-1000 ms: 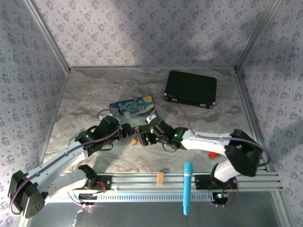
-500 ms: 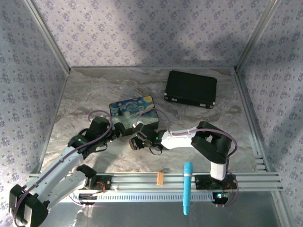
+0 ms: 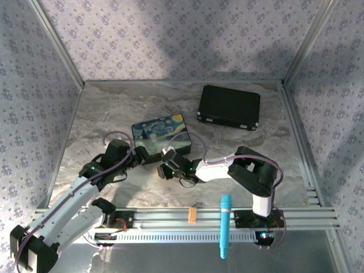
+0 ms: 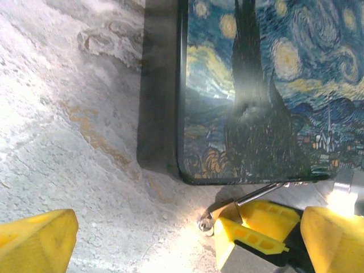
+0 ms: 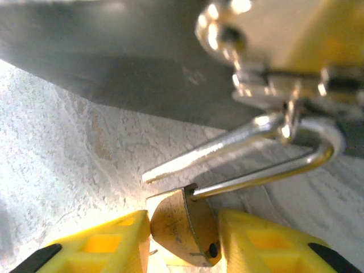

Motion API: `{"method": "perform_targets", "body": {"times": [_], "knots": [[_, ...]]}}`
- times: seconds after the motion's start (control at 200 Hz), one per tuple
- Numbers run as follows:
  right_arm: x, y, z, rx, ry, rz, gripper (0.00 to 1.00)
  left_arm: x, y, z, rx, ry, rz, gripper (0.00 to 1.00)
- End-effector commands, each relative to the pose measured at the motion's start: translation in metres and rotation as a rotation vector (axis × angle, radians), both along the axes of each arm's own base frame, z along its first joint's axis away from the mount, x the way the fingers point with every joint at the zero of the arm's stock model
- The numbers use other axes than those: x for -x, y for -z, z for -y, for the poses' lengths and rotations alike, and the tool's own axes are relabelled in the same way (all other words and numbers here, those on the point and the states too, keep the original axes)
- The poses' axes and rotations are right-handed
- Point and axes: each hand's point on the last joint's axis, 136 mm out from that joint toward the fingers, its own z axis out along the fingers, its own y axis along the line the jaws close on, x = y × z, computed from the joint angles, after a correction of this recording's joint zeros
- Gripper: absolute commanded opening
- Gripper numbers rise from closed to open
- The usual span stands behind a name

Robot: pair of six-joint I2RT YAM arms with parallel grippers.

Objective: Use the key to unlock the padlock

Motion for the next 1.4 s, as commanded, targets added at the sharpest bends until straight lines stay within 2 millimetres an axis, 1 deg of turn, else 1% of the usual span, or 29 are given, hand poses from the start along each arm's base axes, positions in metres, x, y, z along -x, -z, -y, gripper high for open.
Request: {"method": "perform_targets", "body": {"times": [0.0, 0.07, 0.12, 0.165, 0.24, 0.255, 0.28, 0.305, 0.33, 0.43, 0.485, 0.575, 0.645, 0.785, 0.86, 0.915, 0.94, 0.99, 1.034, 1.049, 1.069, 1.079, 1.109, 1.149, 1.159, 1.204, 1.274, 1.394], "knots": [[0.012, 0.014, 0.017, 0.02, 0.013, -0.068, 0.31, -0.009, -0.02, -0.005, -0.055, 0.005, 0.048, 1.0], [0.014, 0.01, 0.017, -0.012, 0.012, -0.079, 0.26, -0.014, -0.023, -0.005, -0.089, 0.027, 0.063, 1.0], [0.014, 0.007, 0.019, -0.043, 0.021, -0.085, 0.22, -0.019, -0.027, -0.003, -0.13, 0.07, 0.083, 1.0], [0.013, 0.004, 0.022, -0.067, 0.034, -0.087, 0.21, -0.022, -0.031, -0.002, -0.182, 0.111, 0.087, 1.0], [0.01, 0.0, 0.028, -0.112, 0.062, -0.089, 0.19, -0.024, -0.043, 0.005, -0.296, 0.244, 0.102, 1.0], [0.01, 0.0, 0.028, -0.12, 0.066, -0.091, 0.19, -0.026, -0.047, 0.008, -0.315, 0.266, 0.113, 1.0], [0.009, 0.0, 0.03, -0.135, 0.074, -0.096, 0.16, -0.022, -0.047, 0.007, -0.369, 0.3, 0.095, 1.0], [0.008, 0.0, 0.032, -0.149, 0.082, -0.099, 0.14, -0.023, -0.051, 0.008, -0.414, 0.33, 0.099, 1.0], [0.007, 0.001, 0.033, -0.16, 0.09, -0.105, 0.13, -0.023, -0.054, 0.012, -0.45, 0.372, 0.102, 1.0], [0.004, 0.0, 0.035, -0.213, 0.098, -0.118, 0.12, -0.023, -0.055, 0.025, -0.563, 0.528, 0.078, 1.0], [0.002, -0.002, 0.036, -0.243, 0.107, -0.121, 0.11, -0.024, -0.053, 0.029, -0.617, 0.594, 0.069, 0.97], [0.001, -0.001, 0.039, -0.277, 0.115, -0.136, 0.08, -0.028, -0.041, 0.039, -0.691, 0.693, 0.069, 0.96], [0.002, 0.0, 0.038, -0.301, 0.113, -0.144, 0.06, -0.03, -0.029, 0.048, -0.724, 0.746, 0.047, 0.92], [0.003, 0.002, 0.038, -0.351, 0.127, -0.163, 0.06, -0.038, -0.014, 0.064, -0.907, 0.746, 0.046, 0.92], [0.001, 0.002, 0.037, -0.365, 0.132, -0.163, 0.06, -0.041, -0.005, 0.074, -0.915, 0.753, 0.033, 0.89], [-0.001, 0.0, 0.036, -0.376, 0.133, -0.164, 0.06, -0.043, 0.001, 0.083, -0.9, 0.782, 0.042, 0.86], [-0.002, -0.001, 0.036, -0.383, 0.135, -0.163, 0.06, -0.044, 0.003, 0.085, -0.905, 0.794, 0.044, 0.82], [-0.003, -0.004, 0.035, -0.395, 0.133, -0.163, 0.06, -0.047, 0.008, 0.084, -0.938, 0.802, 0.036, 0.74], [-0.006, -0.006, 0.035, -0.4, 0.13, -0.161, 0.06, -0.048, 0.015, 0.082, -0.964, 0.812, 0.02, 0.71], [-0.007, -0.008, 0.035, -0.403, 0.131, -0.161, 0.06, -0.048, 0.018, 0.081, -0.973, 0.817, 0.011, 0.68], [-0.008, -0.009, 0.035, -0.406, 0.132, -0.161, 0.06, -0.047, 0.022, 0.081, -0.978, 0.824, 0.003, 0.66], [-0.009, -0.01, 0.035, -0.409, 0.13, -0.16, 0.06, -0.047, 0.024, 0.081, -0.977, 0.829, -0.002, 0.62], [-0.011, -0.013, 0.034, -0.42, 0.127, -0.16, 0.06, -0.044, 0.032, 0.083, -0.966, 0.85, -0.017, 0.57], [-0.014, -0.017, 0.034, -0.435, 0.126, -0.157, 0.06, -0.037, 0.043, 0.083, -0.954, 0.879, -0.045, 0.55], [-0.015, -0.018, 0.034, -0.438, 0.126, -0.155, 0.06, -0.04, 0.043, 0.087, -0.944, 0.875, -0.03, 0.55], [-0.016, -0.022, 0.034, -0.445, 0.123, -0.151, 0.06, -0.036, 0.051, 0.089, -0.942, 0.895, -0.037, 0.54], [-0.02, -0.029, 0.034, -0.462, 0.127, -0.139, 0.06, -0.033, 0.061, 0.087, -0.975, 0.92, -0.061, 0.46], [-0.032, -0.038, 0.031, -0.518, 0.146, -0.133, 0.05, -0.028, 0.073, 0.081, -1.024, 0.947, -0.112, 0.45]]}}
